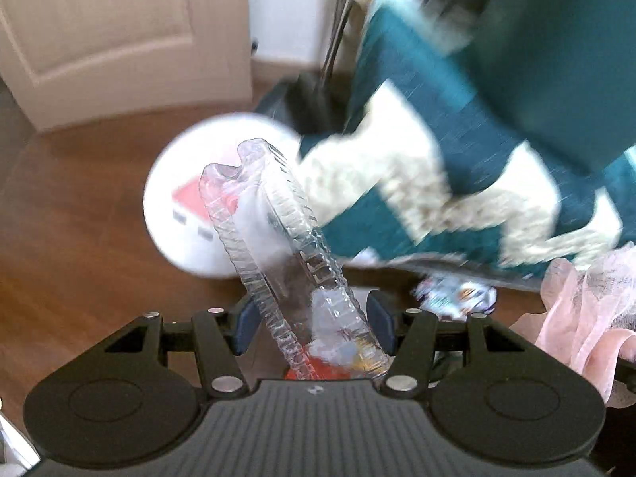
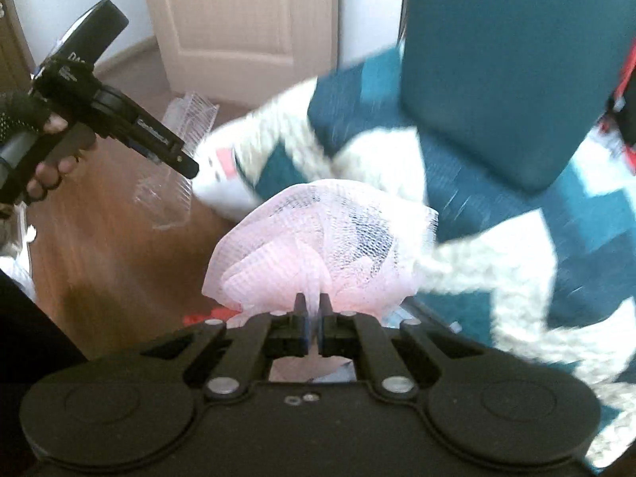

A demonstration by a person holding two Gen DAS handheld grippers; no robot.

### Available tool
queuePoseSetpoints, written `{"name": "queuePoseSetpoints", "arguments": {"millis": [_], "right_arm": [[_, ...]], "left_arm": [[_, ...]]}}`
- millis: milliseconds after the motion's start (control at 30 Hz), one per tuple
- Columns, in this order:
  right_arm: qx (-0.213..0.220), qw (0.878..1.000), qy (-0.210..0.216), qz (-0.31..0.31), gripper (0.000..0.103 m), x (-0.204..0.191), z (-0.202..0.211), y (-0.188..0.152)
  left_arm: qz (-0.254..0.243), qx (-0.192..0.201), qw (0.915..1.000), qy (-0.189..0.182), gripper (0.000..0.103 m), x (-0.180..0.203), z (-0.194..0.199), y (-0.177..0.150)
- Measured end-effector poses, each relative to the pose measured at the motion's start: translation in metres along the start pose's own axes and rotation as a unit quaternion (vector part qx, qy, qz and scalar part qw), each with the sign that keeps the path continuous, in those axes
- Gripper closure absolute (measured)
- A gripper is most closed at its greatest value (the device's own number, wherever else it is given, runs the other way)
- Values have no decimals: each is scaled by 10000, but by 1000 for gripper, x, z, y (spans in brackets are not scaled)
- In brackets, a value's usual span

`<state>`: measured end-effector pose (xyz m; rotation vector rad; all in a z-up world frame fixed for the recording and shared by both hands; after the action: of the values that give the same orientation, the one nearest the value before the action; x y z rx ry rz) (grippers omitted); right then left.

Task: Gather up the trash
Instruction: 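Lift both held items up over the teal bin on the quilted stool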

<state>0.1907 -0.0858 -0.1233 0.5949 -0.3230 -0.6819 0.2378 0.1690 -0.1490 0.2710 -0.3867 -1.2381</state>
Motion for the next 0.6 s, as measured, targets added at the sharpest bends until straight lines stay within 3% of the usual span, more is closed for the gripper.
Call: {"name": "queuePoseSetpoints", "arguments": {"millis": [333,600], "right_arm": [[991,9930,-646,33,99,26,132,50],[1607,9799,-1184,-23,99,70,205,103]], "left_arm": [[-552,1018,9925,-381,45,70,143,13],[-676,1625,9822,-654,45,127,217,48]]}}
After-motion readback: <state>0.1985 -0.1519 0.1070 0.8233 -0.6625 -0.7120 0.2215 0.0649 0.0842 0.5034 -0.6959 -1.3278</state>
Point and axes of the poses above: each gripper's, at about its wrist camera, not at the fingertips, and z roughly against the way its jaws point, x to its right, y to its top, the point moved 4 cm from there along -z, roughly the way its jaws point, and after that the axes turned 10 degrees about z, right-handed, at the moved point
